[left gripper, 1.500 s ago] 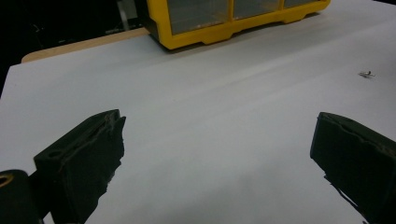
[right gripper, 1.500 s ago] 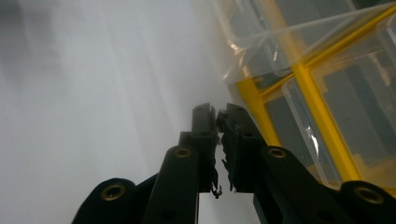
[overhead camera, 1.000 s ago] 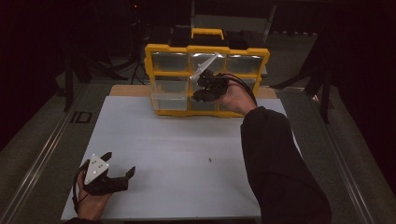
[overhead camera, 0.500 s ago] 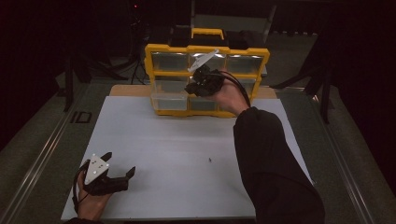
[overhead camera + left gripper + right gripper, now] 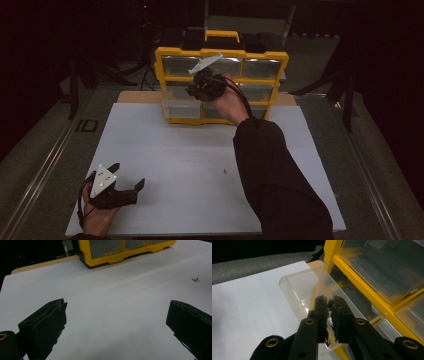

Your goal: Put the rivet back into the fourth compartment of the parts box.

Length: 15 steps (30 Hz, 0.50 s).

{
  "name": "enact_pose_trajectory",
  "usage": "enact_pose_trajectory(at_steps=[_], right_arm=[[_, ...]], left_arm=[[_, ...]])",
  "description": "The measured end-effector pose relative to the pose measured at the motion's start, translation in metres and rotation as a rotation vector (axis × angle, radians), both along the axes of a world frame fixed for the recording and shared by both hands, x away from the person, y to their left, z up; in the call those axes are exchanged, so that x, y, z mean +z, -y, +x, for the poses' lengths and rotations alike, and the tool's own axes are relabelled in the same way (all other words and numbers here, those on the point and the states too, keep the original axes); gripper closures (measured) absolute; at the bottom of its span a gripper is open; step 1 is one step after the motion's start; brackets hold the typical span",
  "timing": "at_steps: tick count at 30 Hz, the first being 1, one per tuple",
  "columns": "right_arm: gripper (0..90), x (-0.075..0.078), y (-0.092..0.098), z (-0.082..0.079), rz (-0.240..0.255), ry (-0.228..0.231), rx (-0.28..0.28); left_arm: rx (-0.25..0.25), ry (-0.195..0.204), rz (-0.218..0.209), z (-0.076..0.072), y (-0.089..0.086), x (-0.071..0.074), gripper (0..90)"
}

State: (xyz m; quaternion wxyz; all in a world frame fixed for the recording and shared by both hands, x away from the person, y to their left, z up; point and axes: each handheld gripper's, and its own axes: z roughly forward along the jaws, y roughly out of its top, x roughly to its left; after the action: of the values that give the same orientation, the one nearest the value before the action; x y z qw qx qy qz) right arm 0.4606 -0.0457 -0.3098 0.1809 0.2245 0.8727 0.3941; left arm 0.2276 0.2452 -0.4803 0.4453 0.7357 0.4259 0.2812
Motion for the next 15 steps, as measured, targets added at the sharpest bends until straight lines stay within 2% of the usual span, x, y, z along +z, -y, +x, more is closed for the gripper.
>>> enact_pose_trajectory(at_steps=[2, 3, 4, 6, 7, 10, 13, 15], right_arm=[[81.4, -0.0006, -0.0016, 0.0003, 0.004, -0.001, -0.003], [76.8, -0.001, -0.0027, 0.0013, 0.008, 0.002, -0.007], [62.3, -0.0024, -0.0043, 0.0032, 0.032, -0.017, -0.012], [48.5, -0.0043, -0.0052, 0.0048, 0.05, -0.047, 0.003], [42.3, -0.0054, -0.0059, 0.0042, 0.042, -0.038, 0.001], [32.3, -0.006, -0.0041, 0.0031, 0.036, -0.027, -0.009], [26.4, -0.0043, -0.0003, 0.0022, 0.035, -0.029, -0.012], [23.7, -0.0027, 0.0027, 0.0007, 0.013, -0.023, -0.017]], left_arm=[[0.0, 0.0, 0.0, 0.0, 0.0, 0.0, 3.2], [0.0, 0.0, 0.0, 0.0, 0.0001, -0.0001, 3.2], [-0.001, -0.001, 0.001, -0.0001, 0.0002, 0.0, 3.2], [-0.001, 0.001, 0.001, -0.0002, 0.0001, 0.0, 3.3], [-0.001, 0.001, 0.002, -0.0002, -0.0001, 0.0001, 3.2], [-0.001, 0.002, 0.001, -0.0003, -0.0003, 0.0002, 3.3], [-0.001, 0.001, 0.001, -0.0002, 0.0, 0.0001, 3.2], [-0.001, 0.001, 0.0, -0.0003, 0.0, 0.0001, 3.3]])
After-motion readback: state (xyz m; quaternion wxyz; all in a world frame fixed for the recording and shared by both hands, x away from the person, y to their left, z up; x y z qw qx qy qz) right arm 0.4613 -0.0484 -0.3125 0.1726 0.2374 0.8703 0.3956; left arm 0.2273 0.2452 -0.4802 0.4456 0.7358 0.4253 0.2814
